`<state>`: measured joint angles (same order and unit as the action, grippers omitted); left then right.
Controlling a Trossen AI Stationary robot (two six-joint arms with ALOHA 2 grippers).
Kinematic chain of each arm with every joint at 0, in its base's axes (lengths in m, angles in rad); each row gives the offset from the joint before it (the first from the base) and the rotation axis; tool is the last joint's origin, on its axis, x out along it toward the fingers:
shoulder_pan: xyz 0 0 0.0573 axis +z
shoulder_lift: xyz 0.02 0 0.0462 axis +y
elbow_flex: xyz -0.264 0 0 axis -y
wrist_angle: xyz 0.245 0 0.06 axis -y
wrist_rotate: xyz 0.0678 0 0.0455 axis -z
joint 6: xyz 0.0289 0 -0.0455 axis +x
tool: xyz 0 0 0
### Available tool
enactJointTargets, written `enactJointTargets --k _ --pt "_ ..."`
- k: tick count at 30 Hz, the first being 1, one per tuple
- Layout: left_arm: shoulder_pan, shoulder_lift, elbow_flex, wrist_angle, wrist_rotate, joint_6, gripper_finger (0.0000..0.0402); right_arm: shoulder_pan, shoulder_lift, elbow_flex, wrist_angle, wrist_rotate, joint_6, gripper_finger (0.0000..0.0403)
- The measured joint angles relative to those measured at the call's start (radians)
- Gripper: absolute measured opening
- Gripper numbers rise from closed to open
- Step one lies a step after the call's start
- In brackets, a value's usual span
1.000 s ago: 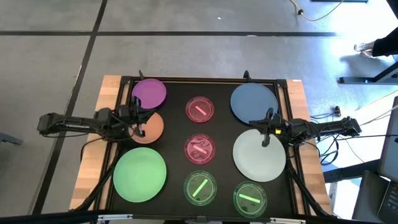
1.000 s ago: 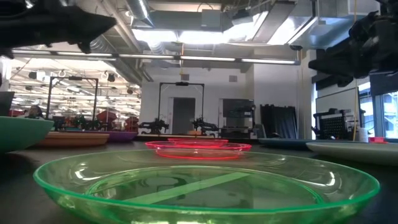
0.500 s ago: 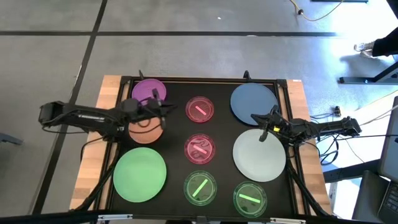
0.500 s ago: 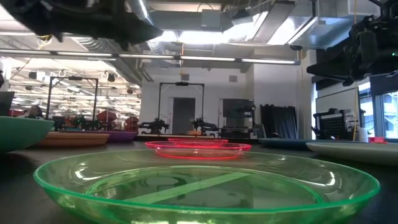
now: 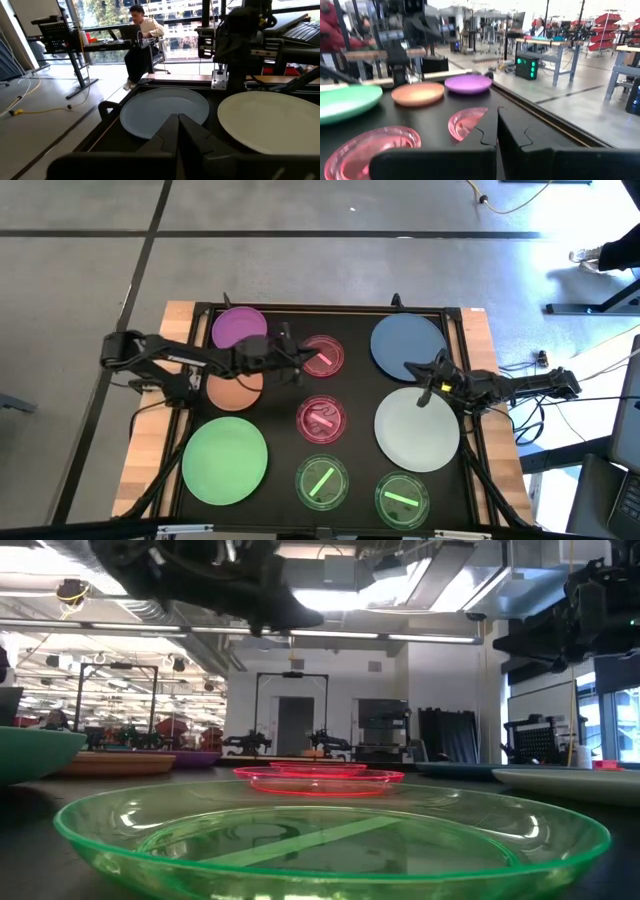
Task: Stack plastic plates
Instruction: Stack the large blue plate on top of white plate
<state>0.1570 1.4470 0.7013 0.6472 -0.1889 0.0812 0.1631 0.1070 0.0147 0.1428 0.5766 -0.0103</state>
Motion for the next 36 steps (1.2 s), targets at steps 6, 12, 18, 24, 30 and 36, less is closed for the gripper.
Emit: enactJointTargets --k 6,12,18,24,30,36 --pt "-0.003 0.139 0.129 0.002 0.0 -0.019 0.0002 0.0 0.0 0.0 0.112 -0.006 -0.024 0.0003" --pt "-0.003 0.268 0.246 -0.003 0.0 -0.073 0.0002 0.0 0.0 0.0 0.229 -0.031 -0.088 0.0003" --pt "-0.003 0.364 0.36 -0.017 0.062 -0.073 0.0008 0.0 0.0 0.0 0.343 -0.028 -0.161 0.0003" --pt "-0.003 0.457 0.522 -0.164 0.106 -0.044 0.0071 0.0 0.0 0.072 0.322 -0.021 -0.259 0.0003" --pt "-0.023 0.593 0.732 -0.426 0.183 -0.012 0.0137 0.0 0.009 0.225 0.198 -0.014 -0.286 0.0003" --pt "-0.041 0.733 0.938 -0.685 0.147 0.064 0.0157 0.0 0.029 0.267 0.134 -0.046 -0.285 0.0003"
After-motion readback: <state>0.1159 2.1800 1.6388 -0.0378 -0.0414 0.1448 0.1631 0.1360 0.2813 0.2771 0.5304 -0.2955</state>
